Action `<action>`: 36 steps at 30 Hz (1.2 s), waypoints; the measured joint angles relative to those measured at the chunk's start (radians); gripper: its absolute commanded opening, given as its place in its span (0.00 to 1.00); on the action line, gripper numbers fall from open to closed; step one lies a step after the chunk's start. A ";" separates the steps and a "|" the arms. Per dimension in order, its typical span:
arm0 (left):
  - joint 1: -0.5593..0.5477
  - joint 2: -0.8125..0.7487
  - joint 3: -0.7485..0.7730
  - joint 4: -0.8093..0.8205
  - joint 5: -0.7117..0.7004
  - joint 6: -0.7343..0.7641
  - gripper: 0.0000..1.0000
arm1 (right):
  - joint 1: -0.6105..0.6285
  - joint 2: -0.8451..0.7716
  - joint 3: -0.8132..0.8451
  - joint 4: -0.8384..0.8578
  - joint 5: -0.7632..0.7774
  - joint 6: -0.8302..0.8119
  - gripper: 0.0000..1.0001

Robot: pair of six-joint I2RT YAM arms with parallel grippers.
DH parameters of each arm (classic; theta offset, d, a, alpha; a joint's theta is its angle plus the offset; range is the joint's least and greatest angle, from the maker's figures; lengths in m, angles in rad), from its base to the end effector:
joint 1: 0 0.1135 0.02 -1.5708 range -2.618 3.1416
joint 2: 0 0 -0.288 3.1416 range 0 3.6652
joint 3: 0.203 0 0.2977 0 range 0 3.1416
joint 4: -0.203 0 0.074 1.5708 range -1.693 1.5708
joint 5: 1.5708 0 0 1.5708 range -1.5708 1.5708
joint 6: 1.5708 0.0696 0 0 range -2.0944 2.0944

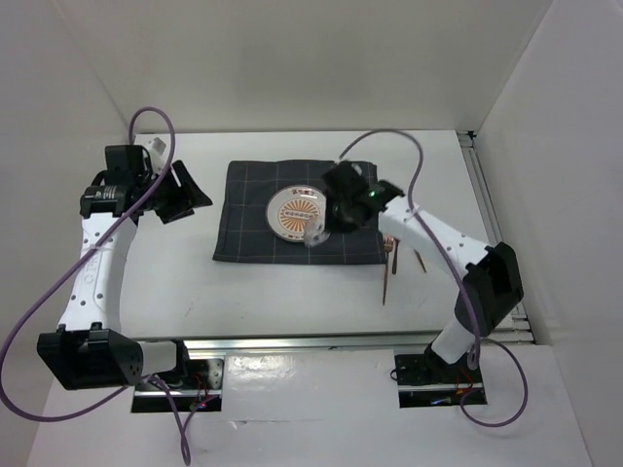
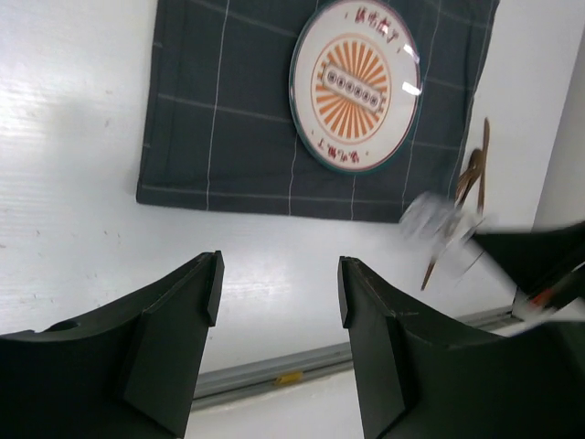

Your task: Set the dinner table for one person

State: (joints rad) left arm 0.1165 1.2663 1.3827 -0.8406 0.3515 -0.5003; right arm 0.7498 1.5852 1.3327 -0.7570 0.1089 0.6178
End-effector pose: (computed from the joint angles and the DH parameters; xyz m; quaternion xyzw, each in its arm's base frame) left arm 0.3213 0.0135 0.3894 -0.2040 0.8771 -0.2336 0.3666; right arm 0.2962 0.2655 0.2655 -0.0482 0.9584 0.1342 0.2474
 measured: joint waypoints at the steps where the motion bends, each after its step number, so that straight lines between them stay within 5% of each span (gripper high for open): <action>1: -0.009 0.000 -0.016 0.000 0.000 0.000 0.70 | -0.059 0.020 0.061 0.001 0.013 -0.018 0.00; 8: -0.034 -0.002 -0.070 -0.006 -0.017 -0.001 0.70 | -0.365 0.308 0.433 -0.015 0.044 -0.093 0.00; 16: -0.038 -0.055 -0.091 -0.005 -0.041 -0.004 0.70 | -0.434 0.713 0.864 -0.064 0.061 -0.122 0.00; 22: -0.047 -0.088 -0.152 -0.013 -0.059 -0.004 0.70 | -0.504 0.816 0.908 -0.060 -0.006 -0.114 0.00; 23: -0.047 -0.092 -0.157 -0.020 -0.060 -0.004 0.70 | -0.514 0.826 0.909 -0.057 -0.017 -0.113 0.03; 27: -0.047 -0.097 -0.159 -0.028 -0.061 -0.004 0.70 | -0.542 0.841 0.913 -0.036 -0.040 -0.098 0.64; 28: -0.047 -0.098 -0.159 -0.028 -0.061 -0.004 0.70 | -0.543 0.842 0.913 -0.031 -0.042 -0.093 0.71; 31: -0.047 -0.098 -0.159 -0.028 -0.062 -0.004 0.70 | -0.536 0.842 0.913 -0.012 -0.047 -0.100 0.92; 36: -0.048 -0.098 -0.160 -0.028 -0.061 -0.005 0.70 | -0.528 0.829 0.913 0.008 -0.053 -0.103 0.96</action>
State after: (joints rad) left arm 0.0681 1.1683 1.2228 -0.8684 0.2901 -0.5053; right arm 0.2214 2.4145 2.2456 -0.7486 0.0559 0.5144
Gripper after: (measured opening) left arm 0.697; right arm 0.956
